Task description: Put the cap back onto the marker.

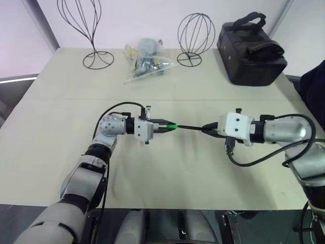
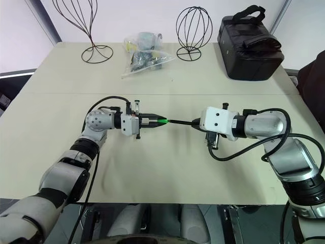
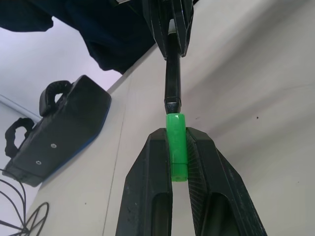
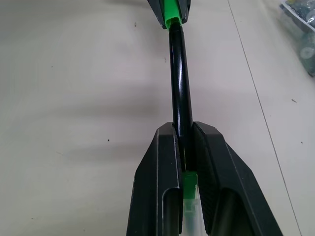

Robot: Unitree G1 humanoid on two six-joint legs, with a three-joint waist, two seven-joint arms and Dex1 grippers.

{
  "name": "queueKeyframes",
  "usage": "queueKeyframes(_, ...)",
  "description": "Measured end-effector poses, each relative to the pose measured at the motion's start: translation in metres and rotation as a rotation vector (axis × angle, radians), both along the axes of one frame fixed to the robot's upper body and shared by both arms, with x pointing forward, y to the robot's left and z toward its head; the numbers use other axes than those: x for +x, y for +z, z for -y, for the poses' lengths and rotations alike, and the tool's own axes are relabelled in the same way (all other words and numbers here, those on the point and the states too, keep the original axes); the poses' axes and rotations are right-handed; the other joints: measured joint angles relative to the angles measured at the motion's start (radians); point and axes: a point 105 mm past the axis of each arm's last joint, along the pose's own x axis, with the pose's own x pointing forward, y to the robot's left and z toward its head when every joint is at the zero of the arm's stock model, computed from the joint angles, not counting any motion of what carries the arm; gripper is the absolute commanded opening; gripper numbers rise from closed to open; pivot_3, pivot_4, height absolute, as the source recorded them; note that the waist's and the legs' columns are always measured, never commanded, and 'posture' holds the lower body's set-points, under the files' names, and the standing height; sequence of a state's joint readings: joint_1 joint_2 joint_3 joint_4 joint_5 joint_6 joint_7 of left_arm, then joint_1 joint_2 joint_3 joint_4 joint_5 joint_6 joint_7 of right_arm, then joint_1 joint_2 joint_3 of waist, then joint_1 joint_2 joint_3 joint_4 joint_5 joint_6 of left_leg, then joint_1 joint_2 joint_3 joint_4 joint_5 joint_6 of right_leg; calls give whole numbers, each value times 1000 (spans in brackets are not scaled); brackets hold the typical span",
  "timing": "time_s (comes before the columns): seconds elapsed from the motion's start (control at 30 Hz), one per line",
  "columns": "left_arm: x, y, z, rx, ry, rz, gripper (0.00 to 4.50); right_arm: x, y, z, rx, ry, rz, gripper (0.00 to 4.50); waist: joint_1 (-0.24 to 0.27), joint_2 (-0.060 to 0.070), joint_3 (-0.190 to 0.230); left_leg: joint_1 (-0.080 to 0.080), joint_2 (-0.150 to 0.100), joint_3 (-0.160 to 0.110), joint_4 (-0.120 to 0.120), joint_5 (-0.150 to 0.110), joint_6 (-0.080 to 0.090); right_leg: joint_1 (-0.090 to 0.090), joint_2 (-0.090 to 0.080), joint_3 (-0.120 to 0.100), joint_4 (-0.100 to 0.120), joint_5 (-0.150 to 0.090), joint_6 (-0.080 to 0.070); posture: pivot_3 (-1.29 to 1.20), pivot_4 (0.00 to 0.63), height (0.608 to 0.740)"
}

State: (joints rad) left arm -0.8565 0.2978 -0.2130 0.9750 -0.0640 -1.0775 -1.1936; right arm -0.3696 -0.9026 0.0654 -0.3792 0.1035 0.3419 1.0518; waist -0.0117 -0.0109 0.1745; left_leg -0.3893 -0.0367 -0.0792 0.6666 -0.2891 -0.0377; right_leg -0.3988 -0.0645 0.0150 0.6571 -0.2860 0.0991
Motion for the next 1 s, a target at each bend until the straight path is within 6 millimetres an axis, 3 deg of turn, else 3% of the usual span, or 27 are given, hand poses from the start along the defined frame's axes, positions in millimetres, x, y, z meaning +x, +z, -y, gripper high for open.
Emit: queueKeyframes(1.0, 4, -5, 1, 18, 40, 0, 0, 7, -5, -11, -38, -17, 19, 57, -1, 0, 0, 0, 0, 0, 0, 0, 0, 0, 0, 0, 0, 0, 0, 0, 150, 740)
